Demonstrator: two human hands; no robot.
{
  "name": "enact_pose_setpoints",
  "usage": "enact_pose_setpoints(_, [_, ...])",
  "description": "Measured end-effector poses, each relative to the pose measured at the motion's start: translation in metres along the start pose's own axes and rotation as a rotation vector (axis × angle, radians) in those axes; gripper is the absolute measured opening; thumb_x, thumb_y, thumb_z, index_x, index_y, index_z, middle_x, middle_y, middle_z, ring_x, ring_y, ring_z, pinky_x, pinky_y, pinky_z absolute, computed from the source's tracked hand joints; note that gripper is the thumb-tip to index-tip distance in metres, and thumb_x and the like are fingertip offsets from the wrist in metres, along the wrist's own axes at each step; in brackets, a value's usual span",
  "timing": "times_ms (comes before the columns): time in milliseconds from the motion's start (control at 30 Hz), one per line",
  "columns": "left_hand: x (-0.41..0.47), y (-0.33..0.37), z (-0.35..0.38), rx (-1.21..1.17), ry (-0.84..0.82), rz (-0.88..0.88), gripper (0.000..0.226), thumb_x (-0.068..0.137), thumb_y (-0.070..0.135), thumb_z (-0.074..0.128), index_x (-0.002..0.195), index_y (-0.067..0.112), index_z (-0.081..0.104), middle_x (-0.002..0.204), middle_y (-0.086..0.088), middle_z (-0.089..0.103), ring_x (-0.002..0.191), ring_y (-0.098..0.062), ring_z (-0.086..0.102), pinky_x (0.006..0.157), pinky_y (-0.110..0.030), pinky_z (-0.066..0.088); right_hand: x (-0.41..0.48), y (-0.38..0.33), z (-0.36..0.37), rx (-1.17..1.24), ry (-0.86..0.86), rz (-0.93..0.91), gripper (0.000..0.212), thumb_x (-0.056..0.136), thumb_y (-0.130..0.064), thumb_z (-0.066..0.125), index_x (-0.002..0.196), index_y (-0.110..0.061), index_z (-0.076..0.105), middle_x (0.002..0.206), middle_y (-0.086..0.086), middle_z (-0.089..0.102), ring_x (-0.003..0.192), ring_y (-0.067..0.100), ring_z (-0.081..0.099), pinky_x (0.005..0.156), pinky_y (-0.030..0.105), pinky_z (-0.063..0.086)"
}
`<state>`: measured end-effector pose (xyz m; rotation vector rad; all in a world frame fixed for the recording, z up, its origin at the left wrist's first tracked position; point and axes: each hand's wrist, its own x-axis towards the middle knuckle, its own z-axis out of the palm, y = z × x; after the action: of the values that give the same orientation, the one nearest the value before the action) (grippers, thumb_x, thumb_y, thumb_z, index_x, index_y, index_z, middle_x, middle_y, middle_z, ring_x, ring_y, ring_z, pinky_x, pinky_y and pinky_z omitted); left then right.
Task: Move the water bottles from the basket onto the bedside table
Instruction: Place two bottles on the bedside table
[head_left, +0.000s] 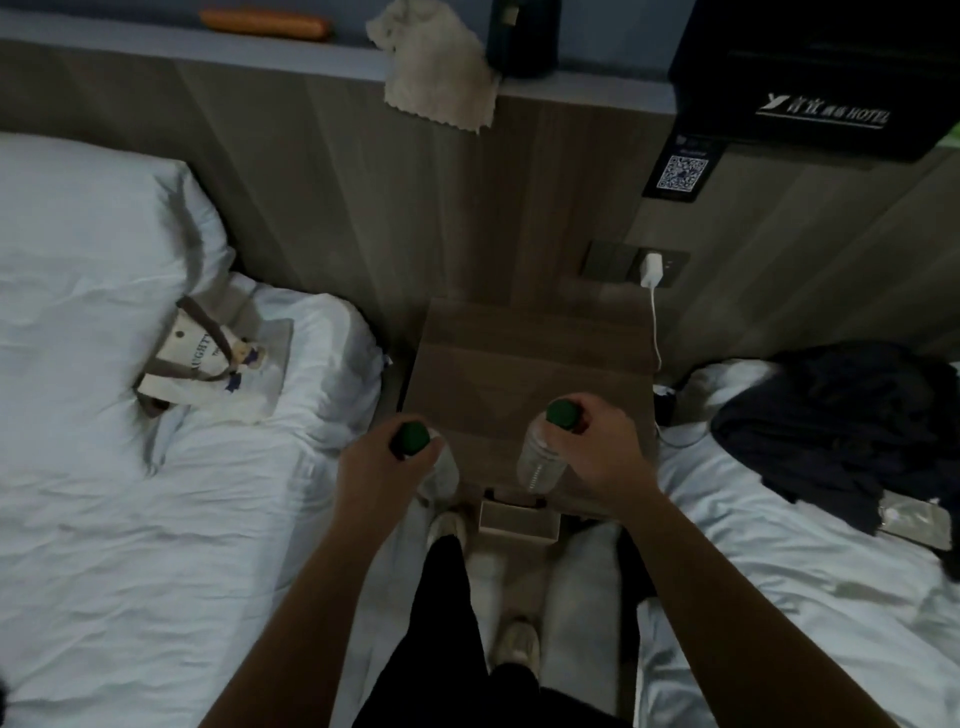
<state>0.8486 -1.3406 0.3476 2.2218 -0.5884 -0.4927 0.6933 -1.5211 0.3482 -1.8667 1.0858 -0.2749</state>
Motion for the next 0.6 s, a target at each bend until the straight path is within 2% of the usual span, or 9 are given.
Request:
enact_pose_setpoints(133, [0.071,-0.004,0.017,0.017,-0.144,-0.007,0.025,0.077,0.033,0.072,0.101,0.025,0.066,0.087,0.002,0.068,0.084,-0.018,0.065,0.076,-0.036,0.054,0.048,-0.010,0.017,-0.043,-0.074,0.079,0.021,0.083,-0.031,0.067,0.101,-0.023,0.060,0.084,-0.011,0.063,0.076,0.004,0.060,0.062,0.016,0.044])
enact_pose_setpoints(267, [0.136,-0.007,0.031,0.131,-0.284,0.049,0.028,0.080,0.034,0.069,0.106,0.023,0.065,0.085,0.005,0.063,0.079,-0.012,0.060,0.069,-0.024,0.044,0.099,-0.018,0.041,-0.151,-0.056,0.181,0.028,0.085,-0.036,0.064,0.109,-0.022,0.059,0.082,-0.010,0.060,0.078,0.011,0.060,0.067,0.022,0.048])
enact_pose_setpoints(333, [0.167,-0.007,0.037,0.135,-0.337,0.060,0.028,0.081,0.034,0.068,0.107,0.024,0.064,0.087,0.006,0.063,0.079,-0.011,0.058,0.070,-0.023,0.044,0.123,-0.020,0.050,-0.132,-0.062,0.217,0.026,0.084,-0.034,0.065,0.106,-0.020,0.060,0.077,-0.013,0.057,0.074,0.008,0.060,0.060,0.017,0.043])
enact_pose_setpoints(400, [0.194,-0.007,0.044,0.114,-0.401,0.048,0.029,0.083,0.032,0.067,0.110,0.024,0.063,0.087,0.010,0.059,0.083,-0.011,0.058,0.072,-0.025,0.045,0.144,-0.023,0.056,-0.125,-0.057,0.246,0.028,0.083,-0.032,0.067,0.106,-0.018,0.060,0.080,-0.009,0.056,0.075,0.009,0.059,0.057,0.016,0.039])
enact_pose_setpoints(467, [0.215,-0.006,0.051,0.118,-0.440,0.045,0.032,0.083,0.034,0.066,0.113,0.025,0.062,0.089,0.010,0.059,0.087,-0.012,0.060,0.075,-0.027,0.049,0.160,-0.026,0.061,-0.162,-0.060,0.257,0.030,0.081,-0.033,0.068,0.106,-0.018,0.060,0.086,-0.004,0.059,0.078,0.013,0.057,0.063,0.022,0.041])
enact_pose_setpoints(600, [0.254,-0.009,0.064,0.134,-0.501,0.026,0.039,0.077,0.047,0.063,0.112,0.031,0.062,0.097,0.005,0.067,0.093,-0.017,0.064,0.083,-0.039,0.056,0.193,-0.028,0.075,-0.211,-0.083,0.290,0.027,0.077,-0.034,0.069,0.100,-0.023,0.061,0.090,-0.002,0.064,0.088,0.020,0.064,0.067,0.026,0.041])
